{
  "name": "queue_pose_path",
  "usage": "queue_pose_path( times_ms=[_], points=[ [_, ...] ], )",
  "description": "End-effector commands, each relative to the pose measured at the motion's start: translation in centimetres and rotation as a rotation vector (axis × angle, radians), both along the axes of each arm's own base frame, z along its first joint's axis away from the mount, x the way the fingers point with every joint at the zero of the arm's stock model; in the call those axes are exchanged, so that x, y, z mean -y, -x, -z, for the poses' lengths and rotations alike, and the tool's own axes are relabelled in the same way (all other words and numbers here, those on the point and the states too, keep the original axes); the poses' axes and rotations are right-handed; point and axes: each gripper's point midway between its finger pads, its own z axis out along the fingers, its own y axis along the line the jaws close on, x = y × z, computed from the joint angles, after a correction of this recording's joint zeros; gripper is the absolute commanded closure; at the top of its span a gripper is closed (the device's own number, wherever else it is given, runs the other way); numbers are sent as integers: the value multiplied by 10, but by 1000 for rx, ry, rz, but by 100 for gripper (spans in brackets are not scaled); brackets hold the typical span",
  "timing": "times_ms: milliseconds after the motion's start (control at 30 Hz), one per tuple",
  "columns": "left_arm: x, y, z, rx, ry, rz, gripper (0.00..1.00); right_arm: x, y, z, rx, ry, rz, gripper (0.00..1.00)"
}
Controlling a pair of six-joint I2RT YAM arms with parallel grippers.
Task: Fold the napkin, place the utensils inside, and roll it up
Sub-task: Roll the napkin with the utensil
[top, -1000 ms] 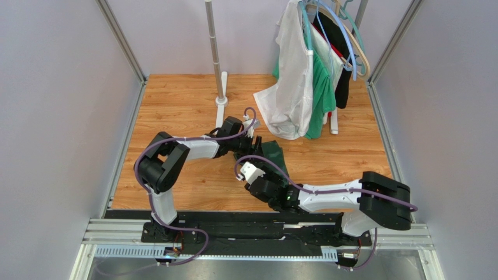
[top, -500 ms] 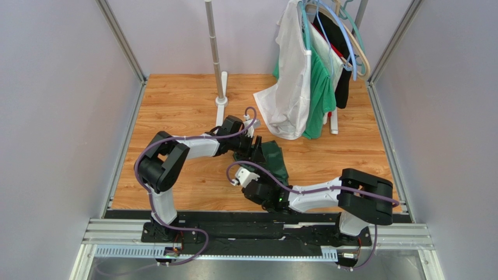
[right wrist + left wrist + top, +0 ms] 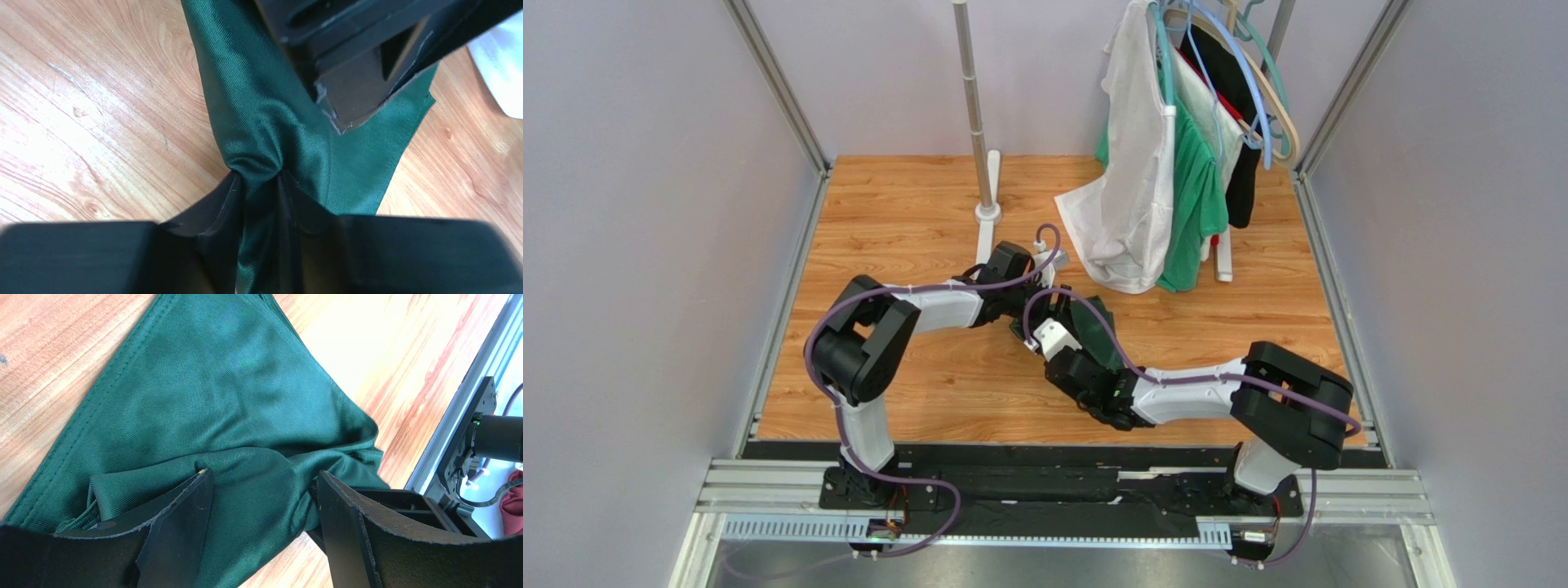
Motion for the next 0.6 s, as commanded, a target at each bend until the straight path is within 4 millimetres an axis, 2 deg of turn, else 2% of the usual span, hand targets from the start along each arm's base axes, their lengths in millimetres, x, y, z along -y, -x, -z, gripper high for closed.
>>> queue_pose_path(
  times_ms=[0, 33, 133, 167, 267, 300, 367, 400, 433, 500, 533, 567],
  points=[
    [-17, 15, 13, -70, -58, -12, 26, 3, 23, 26, -175, -9, -23, 83],
    [-16, 15, 11, -75, -46, -16, 25, 1, 26, 27, -196, -17, -35, 92],
    [-17, 10, -2, -63, -5, -44, 21, -5, 34, 25, -250, -48, -76, 100],
    [-15, 2, -11, -24, 23, -58, 19, -8, 35, 22, -267, -64, -83, 100],
    [-26, -19, -37, 48, 63, -150, 13, -10, 40, 15, -336, -117, -96, 100],
    [-33, -29, -52, 87, 83, -187, 11, -9, 41, 14, -357, -133, -91, 100],
    [-48, -41, -60, 118, 77, -271, 9, -11, 42, 6, -401, -187, -102, 100],
    [-58, -49, -71, 148, 86, -310, 9, -11, 42, 5, -415, -201, -103, 100],
    [-67, -53, -70, 164, 67, -348, 9, -14, 48, 4, -460, -229, -127, 100],
    [-79, -59, -82, 211, 75, -390, 9, -13, 45, 4, -490, -253, -126, 100],
    [-87, -60, -79, 217, 69, -408, 9, -16, 50, 4, -526, -272, -146, 100],
    [-89, -61, -83, 240, 79, -412, 9, -15, 45, 3, -537, -292, -140, 100]
  ],
)
